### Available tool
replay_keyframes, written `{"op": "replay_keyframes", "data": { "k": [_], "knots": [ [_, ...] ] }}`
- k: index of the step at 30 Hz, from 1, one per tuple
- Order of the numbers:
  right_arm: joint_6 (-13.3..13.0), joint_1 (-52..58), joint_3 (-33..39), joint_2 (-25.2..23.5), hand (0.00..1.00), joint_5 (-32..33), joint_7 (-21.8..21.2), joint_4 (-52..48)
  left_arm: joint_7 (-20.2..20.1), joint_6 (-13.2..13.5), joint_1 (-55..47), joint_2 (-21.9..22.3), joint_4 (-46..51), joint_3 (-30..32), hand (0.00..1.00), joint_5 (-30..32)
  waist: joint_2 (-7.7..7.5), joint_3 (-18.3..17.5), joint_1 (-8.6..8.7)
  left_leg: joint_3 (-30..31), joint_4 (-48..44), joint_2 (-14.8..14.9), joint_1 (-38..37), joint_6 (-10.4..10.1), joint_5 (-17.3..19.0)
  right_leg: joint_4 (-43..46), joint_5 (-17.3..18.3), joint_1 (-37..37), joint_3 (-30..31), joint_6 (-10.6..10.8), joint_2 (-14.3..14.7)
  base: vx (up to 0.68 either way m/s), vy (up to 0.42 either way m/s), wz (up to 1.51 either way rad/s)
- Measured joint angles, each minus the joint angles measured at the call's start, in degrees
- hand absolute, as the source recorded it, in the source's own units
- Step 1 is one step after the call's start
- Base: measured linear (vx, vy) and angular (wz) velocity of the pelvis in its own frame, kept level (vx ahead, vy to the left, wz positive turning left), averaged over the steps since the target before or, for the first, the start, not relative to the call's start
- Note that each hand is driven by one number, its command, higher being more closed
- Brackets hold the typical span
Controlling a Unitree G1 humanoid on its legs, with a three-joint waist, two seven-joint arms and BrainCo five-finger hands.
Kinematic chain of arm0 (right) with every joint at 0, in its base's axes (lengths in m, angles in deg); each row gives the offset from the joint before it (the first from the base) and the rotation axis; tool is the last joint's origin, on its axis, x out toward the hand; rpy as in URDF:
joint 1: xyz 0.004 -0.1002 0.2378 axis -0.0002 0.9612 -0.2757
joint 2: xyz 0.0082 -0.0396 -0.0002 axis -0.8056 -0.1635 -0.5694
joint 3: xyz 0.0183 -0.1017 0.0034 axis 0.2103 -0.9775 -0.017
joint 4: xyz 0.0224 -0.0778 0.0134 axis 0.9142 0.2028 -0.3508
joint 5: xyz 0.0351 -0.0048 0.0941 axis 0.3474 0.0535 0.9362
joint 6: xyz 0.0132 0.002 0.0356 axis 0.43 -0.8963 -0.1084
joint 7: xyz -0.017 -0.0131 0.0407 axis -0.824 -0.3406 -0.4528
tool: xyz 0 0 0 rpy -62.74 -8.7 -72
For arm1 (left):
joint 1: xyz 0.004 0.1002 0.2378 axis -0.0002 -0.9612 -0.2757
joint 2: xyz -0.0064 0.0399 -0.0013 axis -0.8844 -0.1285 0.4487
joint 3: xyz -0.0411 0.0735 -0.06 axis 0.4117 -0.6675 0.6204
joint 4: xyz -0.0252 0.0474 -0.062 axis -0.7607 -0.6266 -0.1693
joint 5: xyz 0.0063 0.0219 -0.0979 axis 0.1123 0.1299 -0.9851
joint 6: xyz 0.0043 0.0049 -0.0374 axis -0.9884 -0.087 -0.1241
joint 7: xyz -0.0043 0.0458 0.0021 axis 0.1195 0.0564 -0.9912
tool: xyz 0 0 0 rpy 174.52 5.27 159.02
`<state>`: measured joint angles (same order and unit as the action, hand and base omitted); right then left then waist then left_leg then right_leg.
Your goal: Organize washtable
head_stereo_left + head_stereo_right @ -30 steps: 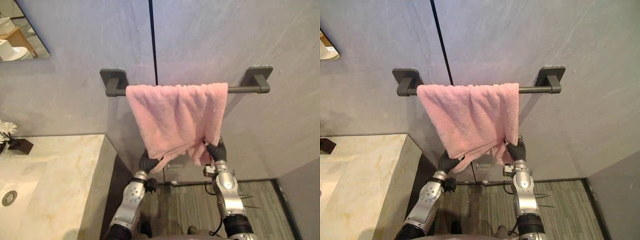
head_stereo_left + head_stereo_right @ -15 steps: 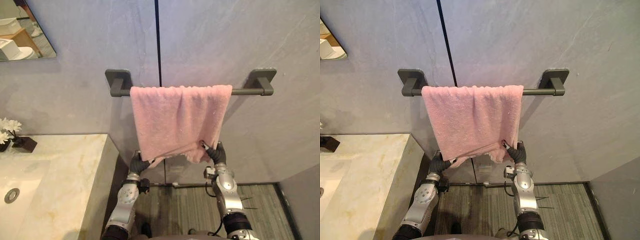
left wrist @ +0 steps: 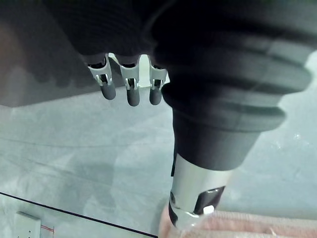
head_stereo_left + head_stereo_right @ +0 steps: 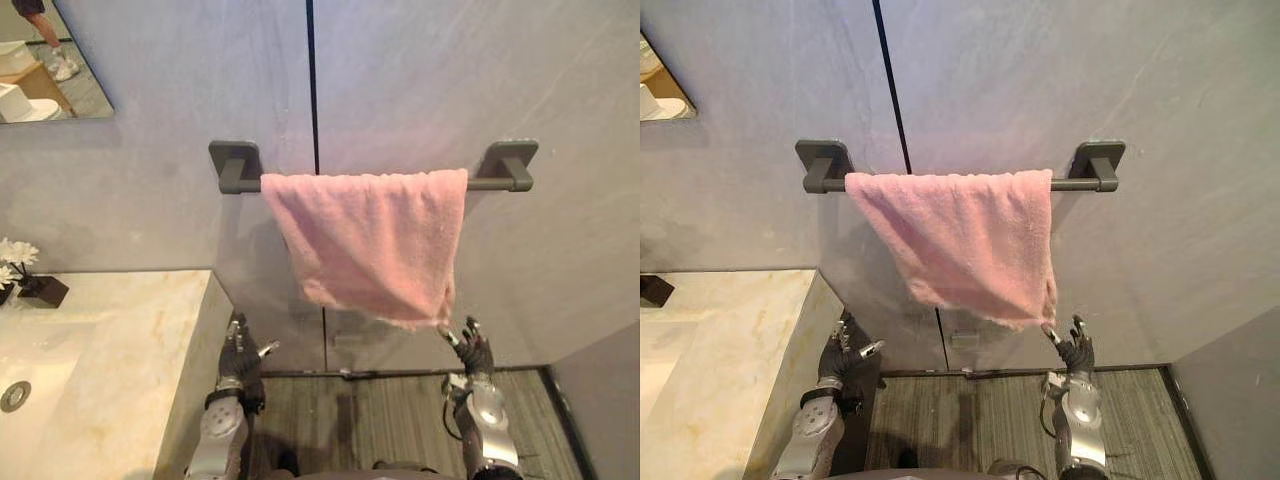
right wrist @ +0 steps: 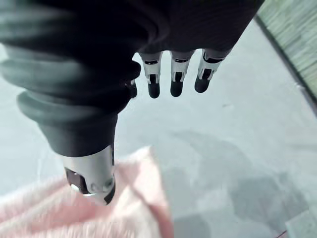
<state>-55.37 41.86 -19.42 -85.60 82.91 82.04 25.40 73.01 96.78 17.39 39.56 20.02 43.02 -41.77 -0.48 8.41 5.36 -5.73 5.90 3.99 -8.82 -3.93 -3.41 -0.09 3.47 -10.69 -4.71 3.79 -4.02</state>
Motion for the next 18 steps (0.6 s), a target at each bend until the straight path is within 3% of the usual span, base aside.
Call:
{"op": "replay_keyframes", "data": {
  "k": [5, 11, 18],
  "knots": [
    [0.04, 2.96, 3.53, 0.42, 0.0, 3.04, 0.07, -1.78, 0.31, 0.07, -1.24, -0.06, 5.29, 3.23, 0.0, -1.27, 0.19, -0.17, 0.04, -0.13, 0.0, 0.04, 0.14, 0.05, 0.44, 0.38, 0.07, 0.57, 0.03, 0.04, 0.0, -0.07, -0.001, -0.03],
    [-0.25, 5.12, 10.12, 0.49, 0.0, 3.95, 2.03, -15.8, 1.32, 0.56, -2.65, 2.21, 17.55, 5.31, 0.0, -2.17, 0.72, -2.28, 0.01, 0.49, -0.26, -0.11, 0.82, 0.28, 0.3, 0.87, 0.19, 1.45, 0.04, 0.16, -0.15, 0.0, -0.001, 0.0],
    [-4.73, 2.03, 16.29, 1.15, 0.0, 2.49, 5.94, -37.36, 4.0, 4.51, -1.24, 1.89, 38.82, 9.88, 0.0, -1.54, 0.56, -3.29, 0.17, 0.79, -0.4, -0.36, 0.41, 0.42, 0.21, 0.87, 0.18, 0.96, -0.03, 0.15, -0.08, 0.02, -0.004, 0.0]
  ]
}}
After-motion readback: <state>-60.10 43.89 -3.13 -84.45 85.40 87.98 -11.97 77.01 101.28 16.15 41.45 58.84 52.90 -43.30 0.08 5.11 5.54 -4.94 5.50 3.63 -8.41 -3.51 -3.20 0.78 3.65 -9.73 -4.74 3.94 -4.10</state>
